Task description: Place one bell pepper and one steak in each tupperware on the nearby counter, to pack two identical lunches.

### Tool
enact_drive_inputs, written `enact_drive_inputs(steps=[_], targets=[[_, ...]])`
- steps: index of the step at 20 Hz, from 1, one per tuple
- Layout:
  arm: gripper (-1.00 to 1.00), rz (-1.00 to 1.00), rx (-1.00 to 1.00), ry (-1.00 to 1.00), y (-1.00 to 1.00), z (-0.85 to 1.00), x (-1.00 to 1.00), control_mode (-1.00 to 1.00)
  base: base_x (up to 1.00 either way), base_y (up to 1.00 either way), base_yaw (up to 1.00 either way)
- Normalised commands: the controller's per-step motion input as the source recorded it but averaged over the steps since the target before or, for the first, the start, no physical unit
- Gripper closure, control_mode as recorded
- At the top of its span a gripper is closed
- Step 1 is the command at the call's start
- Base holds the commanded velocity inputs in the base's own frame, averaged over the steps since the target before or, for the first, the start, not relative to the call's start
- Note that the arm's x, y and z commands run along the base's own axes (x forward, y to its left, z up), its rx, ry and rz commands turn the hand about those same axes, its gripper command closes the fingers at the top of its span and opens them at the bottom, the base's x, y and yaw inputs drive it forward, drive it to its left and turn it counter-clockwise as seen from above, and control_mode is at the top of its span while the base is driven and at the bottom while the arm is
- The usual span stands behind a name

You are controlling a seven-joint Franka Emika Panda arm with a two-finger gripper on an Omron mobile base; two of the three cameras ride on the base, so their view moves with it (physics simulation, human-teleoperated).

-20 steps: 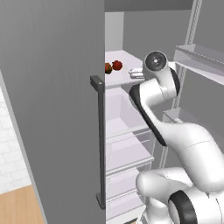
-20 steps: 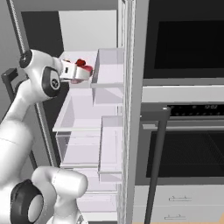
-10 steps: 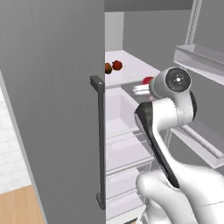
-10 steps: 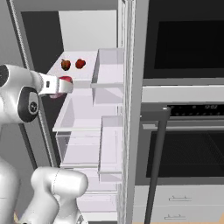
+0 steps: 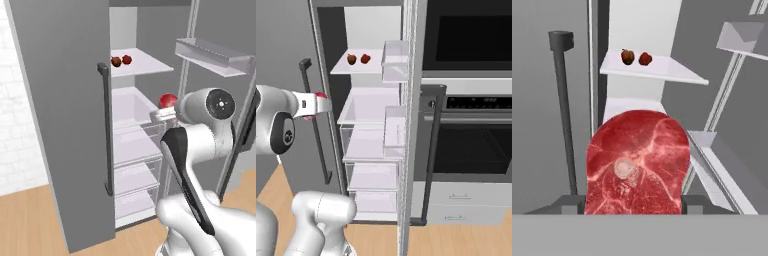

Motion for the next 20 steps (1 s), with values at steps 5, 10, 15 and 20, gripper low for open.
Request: enact_drive_inputs(steps=[5, 10, 15, 20], targets=[[1.00, 0.00, 0.00, 0.00, 0.00, 0.00, 0.00, 1.00, -1.00, -0.36, -0.08], [1.00, 0.00, 0.00, 0.00, 0.00, 0.00, 0.00, 1.00, -0.93, -0.63, -0.34], [1.00, 0.00, 0.00, 0.00, 0.00, 0.00, 0.00, 1.00, -0.28, -0.75, -0.48], [1.00, 0.00, 0.00, 0.00, 0.00, 0.00, 0.00, 1.00, 0.00, -0.81, -0.52]])
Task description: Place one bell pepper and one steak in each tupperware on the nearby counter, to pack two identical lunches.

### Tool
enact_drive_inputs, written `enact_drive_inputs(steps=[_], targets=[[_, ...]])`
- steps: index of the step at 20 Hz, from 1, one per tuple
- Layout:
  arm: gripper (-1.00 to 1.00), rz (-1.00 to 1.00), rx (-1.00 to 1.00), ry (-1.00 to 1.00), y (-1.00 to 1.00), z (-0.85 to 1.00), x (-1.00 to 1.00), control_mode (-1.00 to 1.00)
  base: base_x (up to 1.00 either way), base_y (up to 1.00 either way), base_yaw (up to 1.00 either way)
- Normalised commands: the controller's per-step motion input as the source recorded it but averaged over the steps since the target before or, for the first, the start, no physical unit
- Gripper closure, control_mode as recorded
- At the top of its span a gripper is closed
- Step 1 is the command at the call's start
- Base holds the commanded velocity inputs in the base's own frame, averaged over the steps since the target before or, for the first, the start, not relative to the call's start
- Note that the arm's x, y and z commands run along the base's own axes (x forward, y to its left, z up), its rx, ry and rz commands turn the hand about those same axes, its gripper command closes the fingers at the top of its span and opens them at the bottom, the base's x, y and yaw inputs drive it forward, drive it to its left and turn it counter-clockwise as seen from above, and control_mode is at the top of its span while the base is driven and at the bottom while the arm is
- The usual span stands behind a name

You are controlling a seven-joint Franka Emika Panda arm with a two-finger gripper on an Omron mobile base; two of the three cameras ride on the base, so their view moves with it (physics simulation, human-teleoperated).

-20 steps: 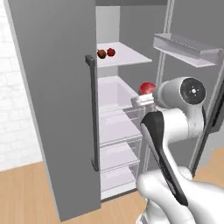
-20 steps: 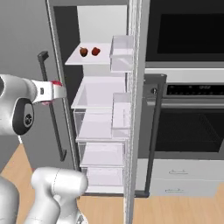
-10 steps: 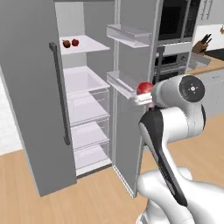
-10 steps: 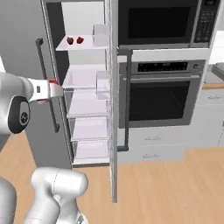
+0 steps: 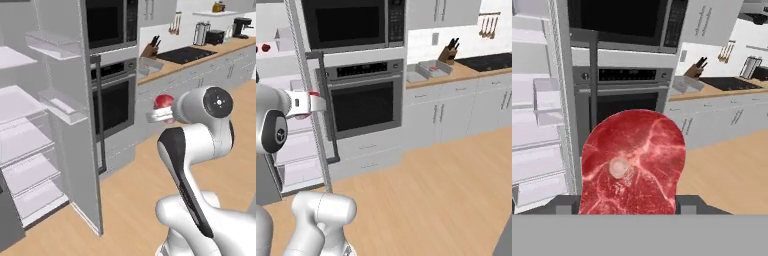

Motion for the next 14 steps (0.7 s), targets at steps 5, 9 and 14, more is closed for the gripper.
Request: enact_drive_inputs(steps=[5, 9, 14], targets=[[1.00, 0.00, 0.00, 0.00, 0.00, 0.00, 0.00, 1.00, 0.27, -0.90, -0.36], [1.00, 0.00, 0.00, 0.00, 0.00, 0.00, 0.00, 1.00, 0.90, -0.67, -0.04], [1.00, 0.00, 0.00, 0.00, 0.00, 0.00, 0.00, 1.00, 1.00, -0.21, 0.04]])
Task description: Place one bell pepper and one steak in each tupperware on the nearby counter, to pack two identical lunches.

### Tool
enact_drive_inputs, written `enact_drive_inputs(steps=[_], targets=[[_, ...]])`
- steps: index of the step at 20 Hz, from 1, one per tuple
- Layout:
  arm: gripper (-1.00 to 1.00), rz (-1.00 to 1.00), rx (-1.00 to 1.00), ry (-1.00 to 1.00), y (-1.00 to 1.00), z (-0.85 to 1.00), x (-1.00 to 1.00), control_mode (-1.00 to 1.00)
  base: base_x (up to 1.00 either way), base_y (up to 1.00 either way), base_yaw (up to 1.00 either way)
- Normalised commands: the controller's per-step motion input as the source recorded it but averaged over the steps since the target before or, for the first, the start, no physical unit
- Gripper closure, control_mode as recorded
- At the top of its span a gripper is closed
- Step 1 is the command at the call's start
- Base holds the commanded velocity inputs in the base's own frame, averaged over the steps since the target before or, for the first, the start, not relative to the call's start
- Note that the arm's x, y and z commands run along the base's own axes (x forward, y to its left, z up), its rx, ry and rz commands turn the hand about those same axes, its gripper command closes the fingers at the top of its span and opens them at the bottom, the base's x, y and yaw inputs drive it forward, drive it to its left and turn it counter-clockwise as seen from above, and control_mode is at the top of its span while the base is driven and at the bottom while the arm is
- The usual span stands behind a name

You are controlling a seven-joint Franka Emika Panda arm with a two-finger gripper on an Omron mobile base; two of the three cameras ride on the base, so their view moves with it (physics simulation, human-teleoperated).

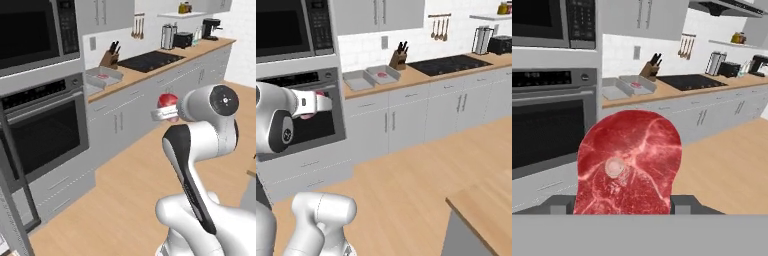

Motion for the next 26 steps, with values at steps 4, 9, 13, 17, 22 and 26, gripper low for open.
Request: enact_drive_inputs(steps=[4, 9, 13, 17, 22, 26], targets=[[1.00, 0.00, 0.00, 0.00, 0.00, 0.00, 0.00, 1.00, 1.00, -0.06, 0.13], [1.00, 0.00, 0.00, 0.00, 0.00, 0.00, 0.00, 1.00, 1.00, -0.08, 0.17], [1.00, 0.00, 0.00, 0.00, 0.00, 0.00, 0.00, 1.00, 1.00, -0.51, 0.19], [1.00, 0.00, 0.00, 0.00, 0.00, 0.00, 0.00, 1.00, 1.00, -0.67, 0.20], [1.00, 0.00, 0.00, 0.00, 0.00, 0.00, 0.00, 1.00, 1.00, -0.38, 0.34], [1.00, 0.00, 0.00, 0.00, 0.00, 0.00, 0.00, 1.00, 1.00, -0.18, 0.48]])
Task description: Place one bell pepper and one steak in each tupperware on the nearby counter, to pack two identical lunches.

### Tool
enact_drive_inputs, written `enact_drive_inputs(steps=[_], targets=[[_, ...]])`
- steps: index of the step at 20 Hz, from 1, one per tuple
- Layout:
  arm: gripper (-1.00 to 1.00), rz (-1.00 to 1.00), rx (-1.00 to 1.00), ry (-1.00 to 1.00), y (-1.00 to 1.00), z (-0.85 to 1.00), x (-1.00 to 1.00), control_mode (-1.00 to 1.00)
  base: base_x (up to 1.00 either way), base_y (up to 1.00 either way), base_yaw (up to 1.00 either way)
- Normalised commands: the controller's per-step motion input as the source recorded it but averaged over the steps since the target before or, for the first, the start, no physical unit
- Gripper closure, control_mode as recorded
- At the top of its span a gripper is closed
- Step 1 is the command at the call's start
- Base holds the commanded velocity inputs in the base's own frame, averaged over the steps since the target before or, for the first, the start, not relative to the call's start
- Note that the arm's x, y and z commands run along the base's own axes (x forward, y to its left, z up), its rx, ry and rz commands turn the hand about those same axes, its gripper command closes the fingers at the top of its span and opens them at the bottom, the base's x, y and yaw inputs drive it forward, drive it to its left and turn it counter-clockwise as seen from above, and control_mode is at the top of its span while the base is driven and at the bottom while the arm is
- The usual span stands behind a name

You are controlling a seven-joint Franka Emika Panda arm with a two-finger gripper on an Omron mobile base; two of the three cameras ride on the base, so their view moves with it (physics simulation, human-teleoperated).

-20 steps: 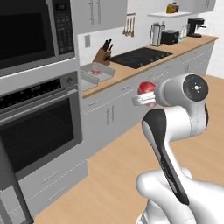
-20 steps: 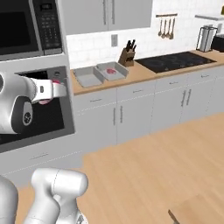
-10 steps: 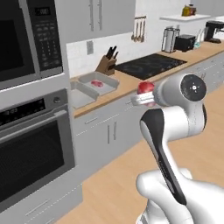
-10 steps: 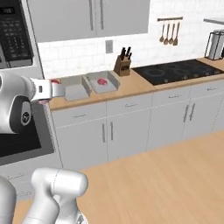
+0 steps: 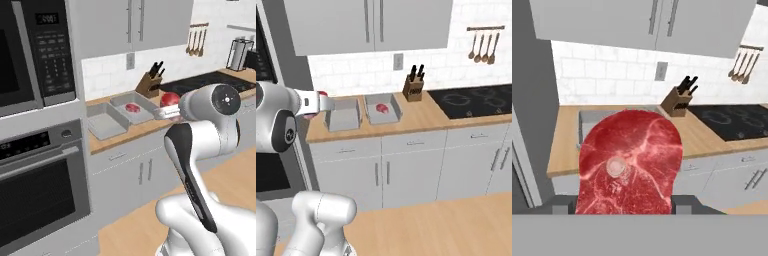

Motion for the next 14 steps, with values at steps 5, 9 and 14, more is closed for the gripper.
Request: enact_drive_inputs(steps=[5, 9, 14], targets=[[1.00, 0.00, 0.00, 0.00, 0.00, 0.00, 0.00, 1.00, 0.98, -0.39, 0.49], [1.00, 0.00, 0.00, 0.00, 0.00, 0.00, 0.00, 1.00, 0.84, -0.87, 0.42], [1.00, 0.00, 0.00, 0.00, 0.00, 0.00, 0.00, 1.00, 0.50, -0.38, 0.40]])
